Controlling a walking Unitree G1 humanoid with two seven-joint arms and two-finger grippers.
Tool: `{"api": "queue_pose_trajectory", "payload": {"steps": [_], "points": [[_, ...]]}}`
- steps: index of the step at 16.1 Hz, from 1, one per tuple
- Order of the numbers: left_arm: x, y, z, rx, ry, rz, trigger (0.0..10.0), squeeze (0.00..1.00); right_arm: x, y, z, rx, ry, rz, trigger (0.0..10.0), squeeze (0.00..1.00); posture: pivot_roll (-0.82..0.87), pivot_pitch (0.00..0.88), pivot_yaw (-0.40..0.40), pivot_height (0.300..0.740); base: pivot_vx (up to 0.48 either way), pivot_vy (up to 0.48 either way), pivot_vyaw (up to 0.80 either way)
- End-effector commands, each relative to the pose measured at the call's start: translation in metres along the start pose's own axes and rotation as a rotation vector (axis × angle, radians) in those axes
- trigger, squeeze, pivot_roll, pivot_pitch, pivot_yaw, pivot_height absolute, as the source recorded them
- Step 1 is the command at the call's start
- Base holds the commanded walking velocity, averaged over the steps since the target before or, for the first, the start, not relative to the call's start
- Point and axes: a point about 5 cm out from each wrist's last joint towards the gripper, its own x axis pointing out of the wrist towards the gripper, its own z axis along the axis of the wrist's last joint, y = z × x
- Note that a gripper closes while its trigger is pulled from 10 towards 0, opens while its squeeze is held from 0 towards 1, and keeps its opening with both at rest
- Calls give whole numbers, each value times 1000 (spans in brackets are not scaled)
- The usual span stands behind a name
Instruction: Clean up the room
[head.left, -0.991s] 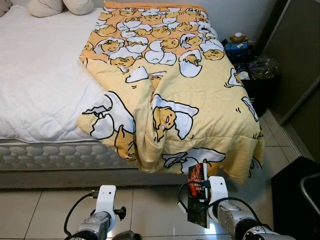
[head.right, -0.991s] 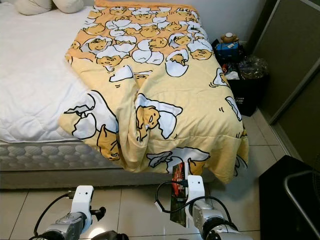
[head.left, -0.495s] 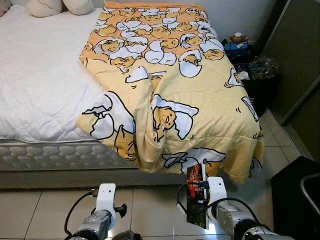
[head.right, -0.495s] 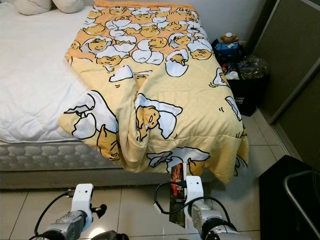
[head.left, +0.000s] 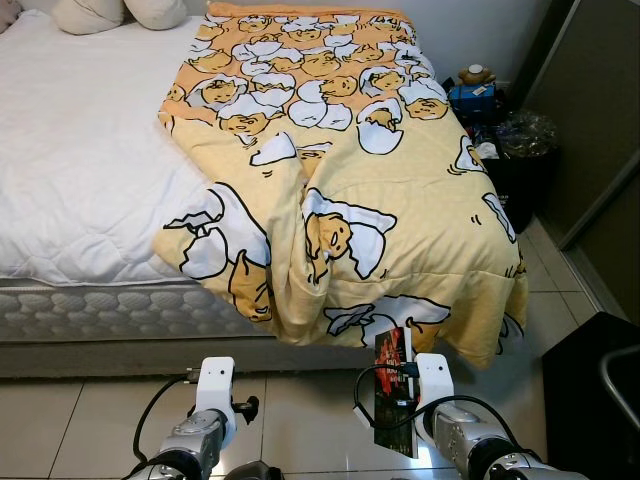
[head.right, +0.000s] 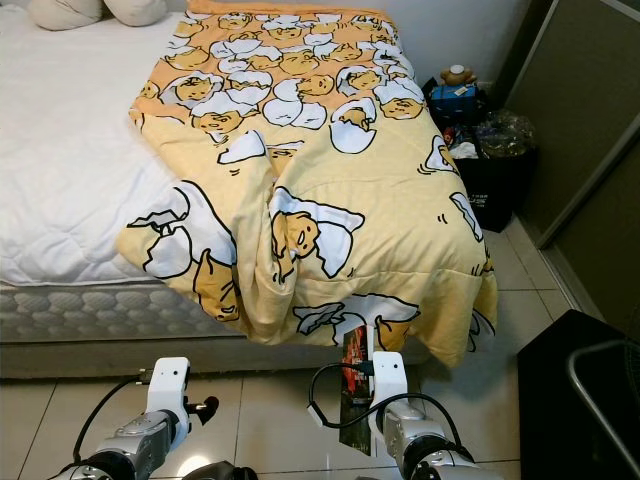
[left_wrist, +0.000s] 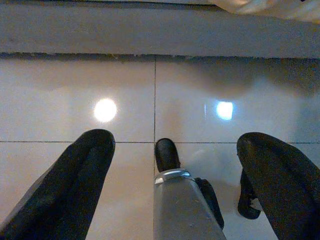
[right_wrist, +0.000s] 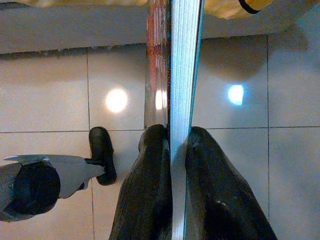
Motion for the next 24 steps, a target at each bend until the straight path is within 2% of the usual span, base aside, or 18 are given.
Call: {"api": "queue_pose_trajectory", "payload": {"steps": [1, 6, 17, 19, 21, 24], "points": [[0, 0, 3, 11, -6, -4, 10000, 0, 0, -3, 5, 9, -26, -9, 0, 0, -121, 0, 18, 740, 0, 0, 0], [0, 4, 6, 32, -6, 5, 10000, 0, 0, -2, 3, -2, -22, -6, 0, 0, -116, 0, 20, 740, 0, 0, 0], [0, 3, 4, 46, 4, 3, 10000, 0, -1, -3, 5, 4, -30, -2, 0, 0, -119, 0, 13, 740, 0, 0, 0], [0, 2, 2, 47, 7, 1, 10000, 0, -1, -4, 3, 5, -27, -3, 0, 0, -121, 0, 12, 740, 0, 0, 0], [0, -3, -5, 87, 28, -23, 10000, 0, -1, -7, 0, 2, -19, -7, 0, 0, -121, 0, 8, 740, 0, 0, 0], [0, -6, -9, 87, 37, -30, 10000, 0, -2, -11, -1, 4, -17, -17, 0, 0, -121, 0, 8, 740, 0, 0, 0]]}}
